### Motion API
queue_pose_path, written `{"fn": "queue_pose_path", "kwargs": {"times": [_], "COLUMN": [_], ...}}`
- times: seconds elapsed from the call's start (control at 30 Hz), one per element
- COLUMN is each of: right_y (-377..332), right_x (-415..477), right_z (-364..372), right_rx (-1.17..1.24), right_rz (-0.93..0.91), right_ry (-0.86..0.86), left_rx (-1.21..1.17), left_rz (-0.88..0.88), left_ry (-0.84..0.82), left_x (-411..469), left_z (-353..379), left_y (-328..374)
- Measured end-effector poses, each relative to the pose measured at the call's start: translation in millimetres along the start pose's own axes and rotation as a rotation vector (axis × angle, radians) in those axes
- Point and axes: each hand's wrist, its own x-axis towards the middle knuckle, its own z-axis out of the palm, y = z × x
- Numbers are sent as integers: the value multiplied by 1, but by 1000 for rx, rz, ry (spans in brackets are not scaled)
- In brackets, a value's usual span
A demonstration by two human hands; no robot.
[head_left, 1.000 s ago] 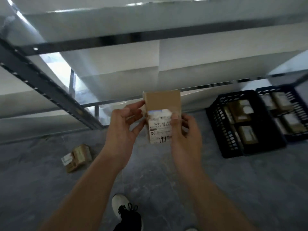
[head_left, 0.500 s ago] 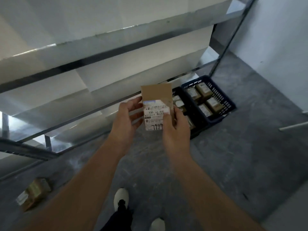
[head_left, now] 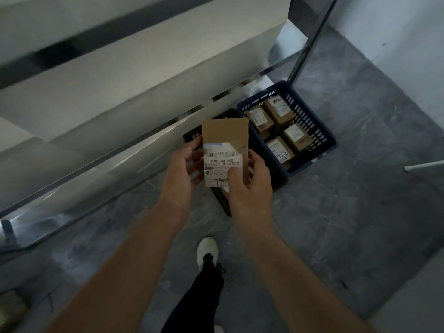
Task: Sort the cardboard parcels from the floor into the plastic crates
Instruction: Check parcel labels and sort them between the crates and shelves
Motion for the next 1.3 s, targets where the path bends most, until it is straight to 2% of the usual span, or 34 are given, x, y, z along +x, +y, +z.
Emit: {"fn": "queue_pose_path", "kwargs": {"times": [0.23, 0.4, 0.57, 0.9, 1.07, 1.3], "right_y": [41, 88, 138, 201, 238, 289], "right_x": [125, 202, 276, 371, 399, 422], "right_z": [-8, -6, -2, 38, 80, 114], "right_rx": [36, -87, -193, -317, -377, -334], "right_rz": [91, 114, 134, 155, 223, 307], "right_ry": [-84, -196, -391, -629, -653, -659], "left_rx": [45, 51, 34, -19, 32, -66], "left_rz": [-100, -190, -195, -204, -275, -354], "left_ry": [19, 140, 277, 371, 409, 403], "left_x": [109, 170, 224, 314, 363, 414], "left_z": [55, 82, 103, 103, 90, 71], "left_y": [-33, -83, -129, -190, -233, -285]}}
